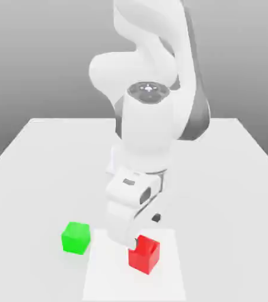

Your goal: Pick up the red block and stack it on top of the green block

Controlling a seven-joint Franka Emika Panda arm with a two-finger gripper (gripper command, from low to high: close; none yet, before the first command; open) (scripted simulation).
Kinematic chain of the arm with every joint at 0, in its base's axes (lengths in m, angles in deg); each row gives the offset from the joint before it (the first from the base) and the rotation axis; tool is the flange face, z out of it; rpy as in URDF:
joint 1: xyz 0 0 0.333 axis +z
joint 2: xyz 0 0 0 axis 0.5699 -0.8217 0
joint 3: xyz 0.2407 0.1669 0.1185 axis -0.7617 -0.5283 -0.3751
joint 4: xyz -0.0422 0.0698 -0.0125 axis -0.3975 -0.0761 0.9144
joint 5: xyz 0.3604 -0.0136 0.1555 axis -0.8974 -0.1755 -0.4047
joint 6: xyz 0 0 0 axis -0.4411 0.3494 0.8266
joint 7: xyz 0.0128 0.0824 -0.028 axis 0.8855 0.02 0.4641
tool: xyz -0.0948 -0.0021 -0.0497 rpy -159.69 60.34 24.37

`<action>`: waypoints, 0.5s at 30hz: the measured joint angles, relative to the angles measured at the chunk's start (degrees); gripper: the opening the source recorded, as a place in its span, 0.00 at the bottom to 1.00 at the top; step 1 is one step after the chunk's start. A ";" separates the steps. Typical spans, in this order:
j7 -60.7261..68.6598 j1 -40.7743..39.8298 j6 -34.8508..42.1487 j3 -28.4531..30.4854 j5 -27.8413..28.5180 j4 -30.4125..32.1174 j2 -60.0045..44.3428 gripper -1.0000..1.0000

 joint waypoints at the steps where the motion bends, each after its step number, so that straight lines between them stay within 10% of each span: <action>1: 0.42 -0.39 -1.74 -0.49 -0.46 -0.26 -2.07 0.50; 2: 0.73 -0.70 -3.50 -0.90 -0.83 -0.55 -4.15 0.50; 3: 1.02 -1.01 -4.93 -1.28 -1.16 -0.79 -5.85 0.00; 15: -0.58 -0.65 2.57 -0.41 1.03 0.51 2.87 0.00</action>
